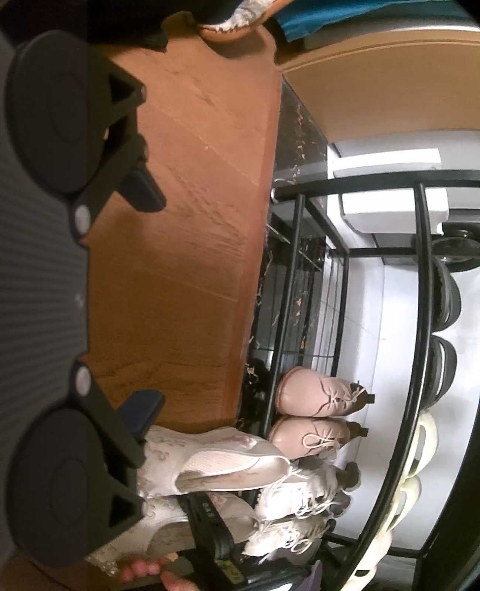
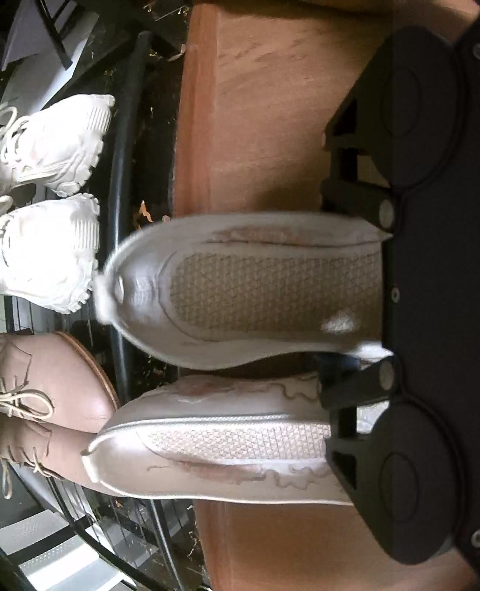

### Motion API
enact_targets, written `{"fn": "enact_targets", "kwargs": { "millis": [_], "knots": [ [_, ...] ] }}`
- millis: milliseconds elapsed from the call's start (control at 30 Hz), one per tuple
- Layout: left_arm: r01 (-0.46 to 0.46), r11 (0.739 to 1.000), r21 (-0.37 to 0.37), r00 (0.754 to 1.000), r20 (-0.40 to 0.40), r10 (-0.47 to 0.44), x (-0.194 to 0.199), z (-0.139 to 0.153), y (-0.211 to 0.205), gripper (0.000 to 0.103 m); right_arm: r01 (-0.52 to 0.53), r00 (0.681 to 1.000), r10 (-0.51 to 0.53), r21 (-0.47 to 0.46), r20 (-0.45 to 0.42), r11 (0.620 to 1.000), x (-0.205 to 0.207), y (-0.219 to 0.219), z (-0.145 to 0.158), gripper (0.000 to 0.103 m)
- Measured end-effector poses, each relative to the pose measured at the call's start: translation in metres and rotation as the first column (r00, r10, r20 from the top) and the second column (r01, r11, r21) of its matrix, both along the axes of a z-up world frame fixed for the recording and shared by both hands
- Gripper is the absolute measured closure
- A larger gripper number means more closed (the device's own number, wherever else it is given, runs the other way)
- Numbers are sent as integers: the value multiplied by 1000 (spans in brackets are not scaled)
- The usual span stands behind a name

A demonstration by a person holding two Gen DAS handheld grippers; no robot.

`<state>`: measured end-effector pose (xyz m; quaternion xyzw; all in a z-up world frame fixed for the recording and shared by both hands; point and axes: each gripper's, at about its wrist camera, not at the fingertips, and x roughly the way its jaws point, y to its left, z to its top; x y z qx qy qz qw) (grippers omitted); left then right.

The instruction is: Organize scattered shoes

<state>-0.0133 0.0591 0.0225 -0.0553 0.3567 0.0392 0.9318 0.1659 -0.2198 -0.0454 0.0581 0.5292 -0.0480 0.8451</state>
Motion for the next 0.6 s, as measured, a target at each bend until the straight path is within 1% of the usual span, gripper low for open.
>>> {"fn": "enact_targets", "kwargs": {
  "millis": [133, 200, 267, 367, 433, 500, 533, 600],
  "knots": [
    [-11, 999, -32, 1000, 10, 11, 2, 4, 4, 1, 55, 996, -56, 11, 64, 998, -12, -13, 22, 46],
    [-12, 999, -44, 1000, 19, 13, 0, 7, 5, 1, 98, 991, -100, 30, 91, 995, -20, -18, 39, 46],
    [-20, 999, -50, 999, 27, 21, -1, 10, 6, 1, 97, 986, -100, 31, 130, 995, -27, -14, 62, 46],
    [-39, 998, -46, 998, 39, 41, -4, 15, 7, 1, 56, 977, -70, 74, 200, 996, -35, 5, 101, 46],
    [-59, 997, -43, 997, 51, 62, -5, 18, 11, 1, -11, 971, -18, 123, 237, 992, -36, 29, 118, 46],
    [-84, 995, -44, 995, 54, 86, -5, 19, 15, 1, -81, 967, 36, 169, 252, 982, -34, 55, 125, 46],
    [-104, 993, -47, 993, 56, 107, -4, 19, 18, 1, -99, 967, 50, 192, 248, 976, -32, 65, 124, 46],
    [-133, 990, -50, 989, 56, 136, -4, 18, 23, 1, -111, 973, 57, 240, 223, 964, -22, 84, 112, 46]
  ]
}}
